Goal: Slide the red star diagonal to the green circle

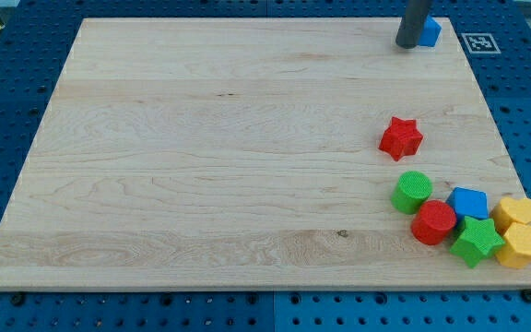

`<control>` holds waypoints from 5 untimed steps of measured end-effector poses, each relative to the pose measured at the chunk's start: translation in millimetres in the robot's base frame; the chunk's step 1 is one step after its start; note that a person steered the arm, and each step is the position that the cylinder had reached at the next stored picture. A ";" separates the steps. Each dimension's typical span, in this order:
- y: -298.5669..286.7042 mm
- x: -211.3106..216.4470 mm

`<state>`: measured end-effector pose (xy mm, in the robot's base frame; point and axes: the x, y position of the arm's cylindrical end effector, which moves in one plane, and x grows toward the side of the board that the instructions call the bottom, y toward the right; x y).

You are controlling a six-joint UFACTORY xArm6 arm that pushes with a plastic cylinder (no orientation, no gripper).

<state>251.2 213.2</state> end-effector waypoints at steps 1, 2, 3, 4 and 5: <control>0.0 26.7; 21.1 78.0; 48.8 133.5; 55.1 189.6; 52.1 250.0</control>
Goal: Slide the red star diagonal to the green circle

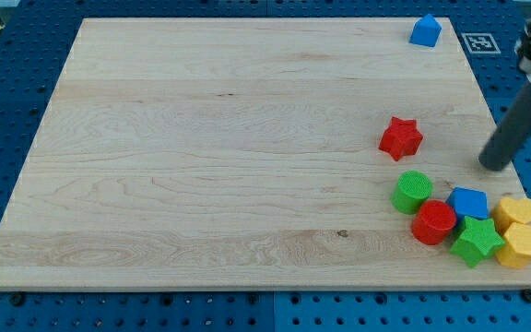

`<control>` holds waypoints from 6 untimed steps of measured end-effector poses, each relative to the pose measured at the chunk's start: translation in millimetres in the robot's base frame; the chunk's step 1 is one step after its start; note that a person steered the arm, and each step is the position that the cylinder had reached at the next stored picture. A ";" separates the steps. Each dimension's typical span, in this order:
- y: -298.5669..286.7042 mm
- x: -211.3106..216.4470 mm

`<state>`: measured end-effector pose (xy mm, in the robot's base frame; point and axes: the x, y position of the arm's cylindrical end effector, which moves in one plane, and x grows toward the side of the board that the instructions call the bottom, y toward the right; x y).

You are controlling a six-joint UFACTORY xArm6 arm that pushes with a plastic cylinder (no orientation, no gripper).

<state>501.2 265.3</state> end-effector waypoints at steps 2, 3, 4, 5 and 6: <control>-81.4 -42.9; -109.8 -90.8; -101.6 -74.4; -107.7 -42.2; -143.8 -47.7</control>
